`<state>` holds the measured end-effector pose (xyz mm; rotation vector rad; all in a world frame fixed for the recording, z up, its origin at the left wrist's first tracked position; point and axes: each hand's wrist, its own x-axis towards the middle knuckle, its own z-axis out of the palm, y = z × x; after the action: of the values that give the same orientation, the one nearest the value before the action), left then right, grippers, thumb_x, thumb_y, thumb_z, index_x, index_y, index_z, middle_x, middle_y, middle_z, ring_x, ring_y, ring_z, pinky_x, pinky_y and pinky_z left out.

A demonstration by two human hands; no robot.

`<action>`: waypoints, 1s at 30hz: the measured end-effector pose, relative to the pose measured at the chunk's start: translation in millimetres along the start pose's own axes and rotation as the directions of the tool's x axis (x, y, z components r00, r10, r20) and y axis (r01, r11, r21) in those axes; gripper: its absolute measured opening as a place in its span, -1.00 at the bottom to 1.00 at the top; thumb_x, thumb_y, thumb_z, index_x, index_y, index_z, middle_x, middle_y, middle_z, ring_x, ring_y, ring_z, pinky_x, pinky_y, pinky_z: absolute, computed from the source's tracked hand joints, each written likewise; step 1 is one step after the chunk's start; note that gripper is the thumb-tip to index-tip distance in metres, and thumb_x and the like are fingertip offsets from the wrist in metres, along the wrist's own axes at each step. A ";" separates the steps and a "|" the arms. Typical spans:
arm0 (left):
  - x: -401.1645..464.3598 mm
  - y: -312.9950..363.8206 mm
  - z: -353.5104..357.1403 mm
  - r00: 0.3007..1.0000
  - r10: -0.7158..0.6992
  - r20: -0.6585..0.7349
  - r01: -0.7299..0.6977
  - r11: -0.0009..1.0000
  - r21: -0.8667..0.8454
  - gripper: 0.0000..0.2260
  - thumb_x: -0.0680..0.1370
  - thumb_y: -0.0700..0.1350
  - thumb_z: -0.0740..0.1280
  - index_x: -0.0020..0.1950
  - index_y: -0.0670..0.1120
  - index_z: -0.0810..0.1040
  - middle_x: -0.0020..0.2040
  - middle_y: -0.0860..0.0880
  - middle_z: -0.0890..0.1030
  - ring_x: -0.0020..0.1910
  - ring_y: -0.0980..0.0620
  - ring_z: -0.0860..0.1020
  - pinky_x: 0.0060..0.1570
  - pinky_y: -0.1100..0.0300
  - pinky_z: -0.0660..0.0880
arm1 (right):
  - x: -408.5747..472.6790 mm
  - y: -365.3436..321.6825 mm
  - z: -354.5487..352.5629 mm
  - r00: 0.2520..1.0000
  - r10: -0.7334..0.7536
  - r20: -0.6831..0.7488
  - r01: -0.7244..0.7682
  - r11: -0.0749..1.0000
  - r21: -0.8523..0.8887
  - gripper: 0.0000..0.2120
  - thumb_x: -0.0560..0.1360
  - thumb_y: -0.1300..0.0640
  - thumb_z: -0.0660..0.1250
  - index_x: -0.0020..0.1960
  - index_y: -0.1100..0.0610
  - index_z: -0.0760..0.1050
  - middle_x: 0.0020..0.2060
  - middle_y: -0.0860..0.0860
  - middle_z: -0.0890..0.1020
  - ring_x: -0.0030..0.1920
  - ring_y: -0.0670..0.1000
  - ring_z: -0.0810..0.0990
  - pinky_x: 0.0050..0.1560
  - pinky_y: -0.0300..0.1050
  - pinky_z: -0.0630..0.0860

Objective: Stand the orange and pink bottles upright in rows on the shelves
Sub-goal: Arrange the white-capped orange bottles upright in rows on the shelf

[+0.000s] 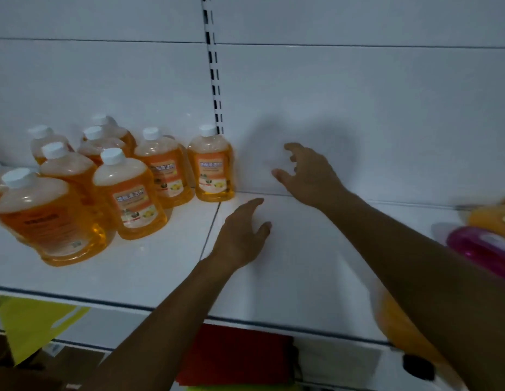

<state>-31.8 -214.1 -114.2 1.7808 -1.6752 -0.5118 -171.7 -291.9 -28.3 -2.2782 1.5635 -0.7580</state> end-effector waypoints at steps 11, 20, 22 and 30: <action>-84.8 112.7 79.7 0.972 0.206 0.113 -0.191 0.973 -0.126 -0.57 0.59 -0.04 0.31 0.45 0.00 0.36 0.41 -0.01 0.44 0.26 -0.02 0.49 0.20 0.23 0.37 | -159.7 122.1 -95.7 0.998 0.068 0.010 -0.067 0.996 -0.061 -0.75 0.52 0.02 0.34 0.17 0.07 0.54 0.10 0.00 0.59 0.08 0.03 0.55 0.11 -0.02 0.51; -116.8 147.0 103.1 0.985 0.103 0.136 -0.064 0.962 -0.266 -0.69 0.65 0.00 0.19 0.39 0.02 0.44 0.29 0.01 0.53 0.14 0.05 0.54 0.08 0.18 0.48 | -230.8 128.9 -110.7 0.969 -0.071 0.236 0.153 0.925 -0.348 -0.55 0.55 0.05 0.26 0.42 0.08 0.33 0.38 0.07 0.38 0.29 0.09 0.43 0.27 0.02 0.41; -116.6 148.9 102.5 0.985 0.079 0.155 -0.025 0.946 -0.324 -0.69 0.64 -0.01 0.21 0.37 0.01 0.47 0.27 -0.01 0.54 0.20 0.01 0.54 0.16 0.07 0.52 | -236.5 131.2 -112.2 0.934 -0.087 0.347 0.237 0.878 -0.417 -0.30 0.50 0.00 0.32 0.53 0.08 0.09 0.50 0.07 0.19 0.42 0.15 0.30 0.43 0.06 0.20; -142.8 131.3 76.6 0.980 -0.090 0.180 0.178 0.807 -0.564 -0.73 0.65 -0.14 0.20 0.32 -0.04 0.52 0.25 -0.06 0.57 0.14 -0.04 0.59 0.12 0.03 0.58 | -235.3 109.3 -70.0 0.917 -0.149 0.369 0.337 0.784 -0.521 -0.02 0.51 -0.22 0.28 0.55 0.27 -0.24 0.54 0.26 -0.13 0.55 0.20 -0.09 0.52 0.05 -0.14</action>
<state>-196.1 -86.2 -101.0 1.4275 -1.2866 -1.1105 -361.6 -111.3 -87.3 -2.8949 1.4964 0.0771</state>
